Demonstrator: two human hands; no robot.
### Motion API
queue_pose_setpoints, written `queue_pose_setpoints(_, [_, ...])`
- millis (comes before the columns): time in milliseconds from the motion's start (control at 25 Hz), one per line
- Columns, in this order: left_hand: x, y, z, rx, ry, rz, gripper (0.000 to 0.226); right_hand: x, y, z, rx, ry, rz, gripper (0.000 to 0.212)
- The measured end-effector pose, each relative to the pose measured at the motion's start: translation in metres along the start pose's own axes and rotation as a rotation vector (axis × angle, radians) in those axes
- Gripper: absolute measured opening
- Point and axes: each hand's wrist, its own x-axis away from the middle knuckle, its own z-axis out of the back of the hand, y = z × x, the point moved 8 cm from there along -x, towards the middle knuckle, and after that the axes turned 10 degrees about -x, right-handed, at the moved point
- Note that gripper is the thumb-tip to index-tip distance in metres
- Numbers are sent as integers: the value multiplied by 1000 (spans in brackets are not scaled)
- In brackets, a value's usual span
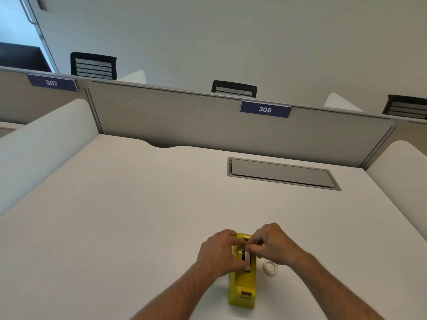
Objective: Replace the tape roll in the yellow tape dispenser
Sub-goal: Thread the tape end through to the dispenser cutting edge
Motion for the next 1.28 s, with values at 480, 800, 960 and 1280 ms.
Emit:
queue_pose_setpoints(480, [2, -4, -4, 71, -23, 13, 69, 3, -3, -3, 60, 7, 14, 11])
queue_pose_setpoints(800, [3, -1, -1, 17, -7, -19, 68, 4, -8, -5, 157, -46, 20, 26])
queue_pose_setpoints(960, [4, 1, -1, -20, -2, -34, 67, 3, -9, -8, 173, -59, 14, 27])
queue_pose_setpoints(1280, [3, 0, -4, -28, -15, -27, 64, -1, -7, -3, 68, -46, 0, 12])
